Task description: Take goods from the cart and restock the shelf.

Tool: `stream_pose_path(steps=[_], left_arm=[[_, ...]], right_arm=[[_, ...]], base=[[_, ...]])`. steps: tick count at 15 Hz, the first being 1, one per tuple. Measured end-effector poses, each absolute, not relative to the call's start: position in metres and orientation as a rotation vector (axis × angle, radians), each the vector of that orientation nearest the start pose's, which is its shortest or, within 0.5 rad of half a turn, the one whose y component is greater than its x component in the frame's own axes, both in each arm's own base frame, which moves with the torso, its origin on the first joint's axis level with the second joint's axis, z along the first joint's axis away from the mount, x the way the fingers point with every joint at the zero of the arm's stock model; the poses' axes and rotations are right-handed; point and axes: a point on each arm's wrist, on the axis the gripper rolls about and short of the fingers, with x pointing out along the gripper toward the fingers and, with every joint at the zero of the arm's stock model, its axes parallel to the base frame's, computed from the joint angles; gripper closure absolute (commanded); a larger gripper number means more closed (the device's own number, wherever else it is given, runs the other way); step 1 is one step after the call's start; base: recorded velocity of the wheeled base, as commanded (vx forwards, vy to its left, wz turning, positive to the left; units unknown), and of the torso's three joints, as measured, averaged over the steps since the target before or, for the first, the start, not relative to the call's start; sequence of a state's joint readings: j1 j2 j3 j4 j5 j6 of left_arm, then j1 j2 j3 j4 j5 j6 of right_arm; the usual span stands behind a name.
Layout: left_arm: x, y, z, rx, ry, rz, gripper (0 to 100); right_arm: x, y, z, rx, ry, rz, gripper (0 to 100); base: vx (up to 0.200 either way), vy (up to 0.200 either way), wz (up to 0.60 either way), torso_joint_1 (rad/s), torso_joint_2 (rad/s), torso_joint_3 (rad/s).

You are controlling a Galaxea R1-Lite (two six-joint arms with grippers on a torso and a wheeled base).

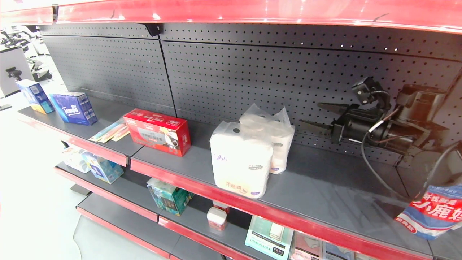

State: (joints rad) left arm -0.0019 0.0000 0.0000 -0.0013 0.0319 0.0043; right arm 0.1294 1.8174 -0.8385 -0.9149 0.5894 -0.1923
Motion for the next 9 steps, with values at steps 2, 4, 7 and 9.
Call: stream_pose_path(steps=[2,4,7,9], left_arm=[[-0.023,0.001,0.076,0.004,-0.001,0.03,0],[-0.023,0.001,0.076,0.005,-0.001,0.03,0],[-0.023,0.001,0.076,0.005,-0.001,0.03,0],[-0.023,0.001,0.076,0.005,-0.001,0.03,0]], right_arm=[[0.306,0.046,0.188,-0.128,0.012,0.641,0],[0.281,0.041,0.199,-0.082,0.006,0.565,0],[0.236,0.034,0.207,-0.052,-0.016,0.502,0],[0.207,0.029,0.216,-0.048,-0.063,0.439,0]], base=[[0.0,0.0,0.0,0.0,0.0,0.0],[0.0,0.0,0.0,0.0,0.0,0.0],[0.0,0.0,0.0,0.0,0.0,0.0],[0.0,0.0,0.0,0.0,0.0,0.0]])
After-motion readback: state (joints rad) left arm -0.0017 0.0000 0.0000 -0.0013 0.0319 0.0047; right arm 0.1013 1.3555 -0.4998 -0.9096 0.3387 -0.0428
